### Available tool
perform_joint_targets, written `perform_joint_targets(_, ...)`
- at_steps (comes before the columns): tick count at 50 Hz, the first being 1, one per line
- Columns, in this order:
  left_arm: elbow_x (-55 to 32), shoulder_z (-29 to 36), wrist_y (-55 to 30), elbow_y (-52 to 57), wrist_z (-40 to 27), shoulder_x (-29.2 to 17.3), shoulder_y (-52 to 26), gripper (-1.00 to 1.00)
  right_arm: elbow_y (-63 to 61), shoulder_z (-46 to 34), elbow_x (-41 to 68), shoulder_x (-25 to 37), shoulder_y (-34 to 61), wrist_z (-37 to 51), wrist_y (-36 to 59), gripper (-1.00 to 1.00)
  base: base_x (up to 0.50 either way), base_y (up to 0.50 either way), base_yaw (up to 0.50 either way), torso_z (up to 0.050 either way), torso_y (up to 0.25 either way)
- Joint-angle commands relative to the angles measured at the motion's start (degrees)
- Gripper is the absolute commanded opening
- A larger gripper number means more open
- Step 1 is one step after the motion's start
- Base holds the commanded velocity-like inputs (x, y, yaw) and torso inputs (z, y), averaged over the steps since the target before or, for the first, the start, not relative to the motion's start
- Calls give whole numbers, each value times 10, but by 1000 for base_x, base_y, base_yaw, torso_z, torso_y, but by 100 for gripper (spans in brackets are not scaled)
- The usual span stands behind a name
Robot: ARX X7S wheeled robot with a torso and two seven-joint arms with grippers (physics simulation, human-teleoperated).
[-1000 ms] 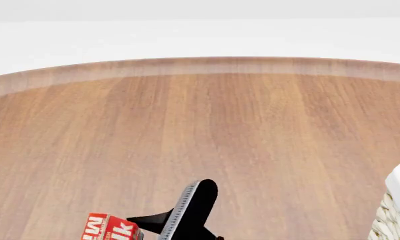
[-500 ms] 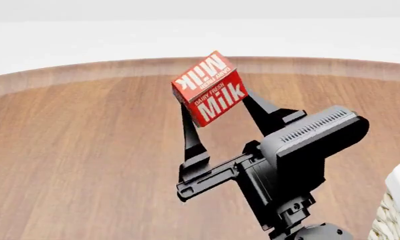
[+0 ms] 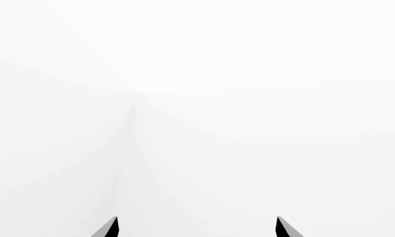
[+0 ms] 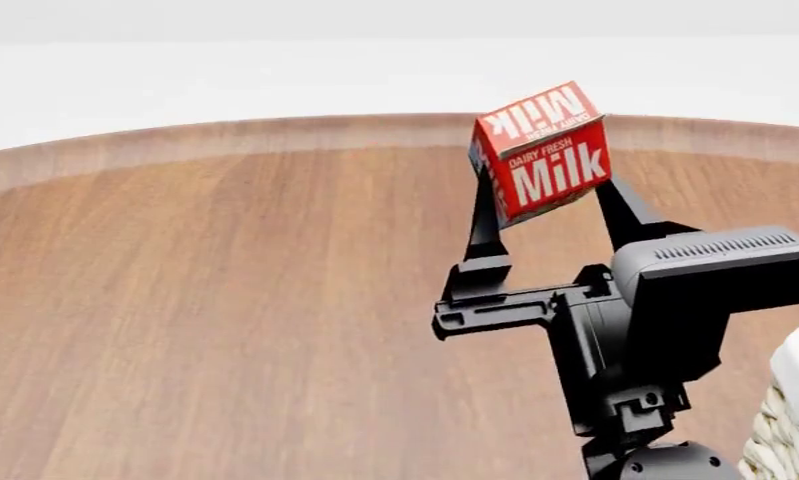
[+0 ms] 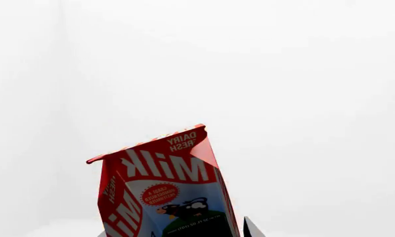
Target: Pick the milk and place it in the basket.
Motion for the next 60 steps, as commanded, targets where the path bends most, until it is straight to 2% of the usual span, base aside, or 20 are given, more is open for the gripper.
perform_joint_targets(1, 15, -8, -2, 8, 14, 11, 6, 100, -5, 12, -29, -14, 1, -2, -21, -100, 0, 0, 0, 0, 0)
perform_joint_targets(19, 15, -8, 0, 7, 13, 10, 7, 100, -4, 8, -24, -9, 2, 3, -23, -100, 0, 0, 0, 0, 2)
perform_joint_targets(24, 18, -1, 0, 8, 12, 10, 7, 100, -74, 47, 41, 47, 110, 3, 95, -100, 0, 0, 0, 2, 2)
perform_joint_targets(33, 18, -2, 1, 6, 10, 8, 7, 100, -99, 63, 87, 124, 249, -1, 228, -100, 0, 0, 0, 0, 1)
perform_joint_targets(40, 18, -1, 1, 6, 9, 8, 7, 100, -129, 107, 149, 172, 342, 15, 340, -100, 0, 0, 0, 1, 2)
perform_joint_targets(48, 15, -7, 2, 8, 9, 7, 11, 100, -144, 128, 203, 255, 486, 23, 477, -100, 0, 0, 0, 0, 3)
perform_joint_targets(57, 15, -8, 3, 9, 8, 7, 13, 100, -153, 182, 275, 329, 550, 12, 596, -100, 0, 0, 0, 0, 0)
perform_joint_targets(60, 16, -5, 3, 8, 8, 7, 13, 100, -148, 180, 302, 367, 580, -20, 624, -100, 0, 0, 0, 0, 3)
